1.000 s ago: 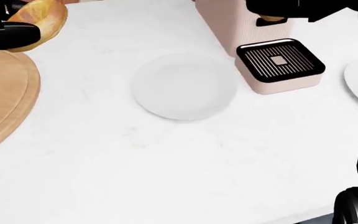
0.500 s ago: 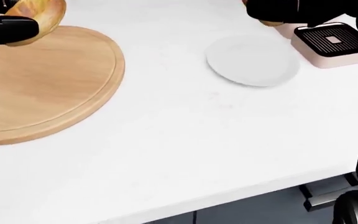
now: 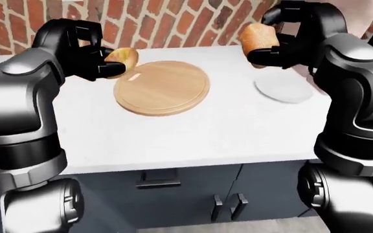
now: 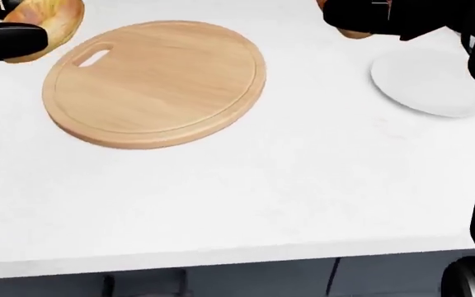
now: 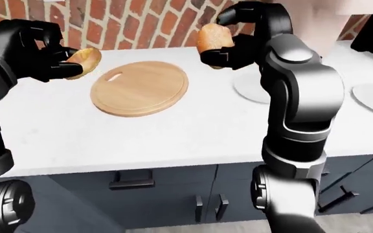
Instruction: Place all breads on the cutting board.
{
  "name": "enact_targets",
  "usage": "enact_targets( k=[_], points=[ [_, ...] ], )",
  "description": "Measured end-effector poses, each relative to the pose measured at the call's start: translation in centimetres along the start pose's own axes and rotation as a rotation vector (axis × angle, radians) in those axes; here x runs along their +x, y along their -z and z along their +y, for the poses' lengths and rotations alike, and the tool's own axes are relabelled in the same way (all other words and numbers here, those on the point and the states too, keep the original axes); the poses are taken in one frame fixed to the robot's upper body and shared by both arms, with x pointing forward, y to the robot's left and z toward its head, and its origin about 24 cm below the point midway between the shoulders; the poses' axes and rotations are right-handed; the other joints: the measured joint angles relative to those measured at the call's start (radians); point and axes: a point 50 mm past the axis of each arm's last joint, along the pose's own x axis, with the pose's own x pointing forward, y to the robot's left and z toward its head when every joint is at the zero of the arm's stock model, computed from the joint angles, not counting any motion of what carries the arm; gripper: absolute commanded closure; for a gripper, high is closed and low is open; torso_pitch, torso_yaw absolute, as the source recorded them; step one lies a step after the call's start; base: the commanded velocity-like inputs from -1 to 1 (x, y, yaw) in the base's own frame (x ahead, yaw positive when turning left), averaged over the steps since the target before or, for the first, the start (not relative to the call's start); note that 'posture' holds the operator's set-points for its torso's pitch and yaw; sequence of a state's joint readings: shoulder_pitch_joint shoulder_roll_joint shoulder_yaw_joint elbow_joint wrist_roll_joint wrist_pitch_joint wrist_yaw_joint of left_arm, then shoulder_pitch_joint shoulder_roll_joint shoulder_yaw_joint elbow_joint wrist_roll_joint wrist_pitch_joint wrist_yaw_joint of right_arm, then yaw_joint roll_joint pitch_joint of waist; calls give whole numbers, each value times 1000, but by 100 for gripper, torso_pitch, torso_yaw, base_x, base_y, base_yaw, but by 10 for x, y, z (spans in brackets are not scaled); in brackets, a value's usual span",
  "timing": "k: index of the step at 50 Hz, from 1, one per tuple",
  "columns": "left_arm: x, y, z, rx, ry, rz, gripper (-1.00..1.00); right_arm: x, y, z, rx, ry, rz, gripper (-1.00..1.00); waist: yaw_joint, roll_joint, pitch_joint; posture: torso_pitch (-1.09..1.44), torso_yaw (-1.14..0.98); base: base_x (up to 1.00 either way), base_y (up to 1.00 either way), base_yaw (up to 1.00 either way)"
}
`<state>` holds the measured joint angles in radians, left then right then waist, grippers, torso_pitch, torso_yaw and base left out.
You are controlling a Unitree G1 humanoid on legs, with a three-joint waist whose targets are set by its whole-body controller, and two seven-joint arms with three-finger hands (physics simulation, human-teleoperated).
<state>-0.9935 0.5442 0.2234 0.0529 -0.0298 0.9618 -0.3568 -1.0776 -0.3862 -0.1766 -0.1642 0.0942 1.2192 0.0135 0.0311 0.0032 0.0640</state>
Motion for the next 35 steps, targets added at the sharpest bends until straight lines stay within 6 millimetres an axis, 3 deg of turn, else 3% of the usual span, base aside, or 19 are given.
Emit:
enact_targets(
  k=[2, 4, 6, 9, 12, 14, 16, 23, 28, 32, 35],
  points=[
    [-2, -3, 3, -1, -15, -18, 100, -1, 0, 2, -9, -9, -8, 100, 4, -32, 18, 0, 0, 0, 0, 0],
    [-1, -1, 1, 0, -12, -18, 100, 0, -1, 2, -6, -8, -8, 100, 7, -59, 12, 0, 0, 0, 0, 0],
    [4, 7, -9, -4, 29, 17, 100, -1, 2, -5, -4, 21, 2, 100, -9, -37, 17, 0, 0, 0, 0, 100],
    [8, 17, -21, -7, 90, 74, 100, 1, 10, -12, 6, 63, 42, 100, -16, -40, -4, 0, 0, 0, 0, 100],
    [3, 8, -12, -8, 62, 32, 100, 0, 4, -9, -1, 54, 18, 100, -16, -11, -16, 0, 0, 0, 0, 46],
    [-2, -5, -2, -5, 13, -22, 100, -2, -1, -4, -9, 27, -12, 100, -26, 4, -7, 0, 0, 0, 0, 0],
    [-4, -12, 1, 1, -10, -56, 100, -2, -4, -2, -11, 12, -25, 100, -39, 41, -11, 0, 0, 0, 0, 0],
    [5, 9, -7, -11, 24, 42, 100, 4, 5, 4, -3, -17, 27, 100, -29, -20, 5, 0, 0, 0, 0, 0],
    [11, 9, -11, -16, 34, 67, 100, 13, 12, 15, -7, -36, 50, 100, -22, -24, 1, 0, 0, 19, 0, 0],
    [9, -19, -14, 2, 34, -36, 100, 14, 1, 24, -2, -61, -7, 100, -17, -36, -20, 0, 0, 6, 0, 0],
    [13, -20, -26, 5, 69, -53, 100, 17, 7, 25, 11, -52, -2, 100, -28, -6, -7, 0, 0, 41, 0, 0]
  ],
)
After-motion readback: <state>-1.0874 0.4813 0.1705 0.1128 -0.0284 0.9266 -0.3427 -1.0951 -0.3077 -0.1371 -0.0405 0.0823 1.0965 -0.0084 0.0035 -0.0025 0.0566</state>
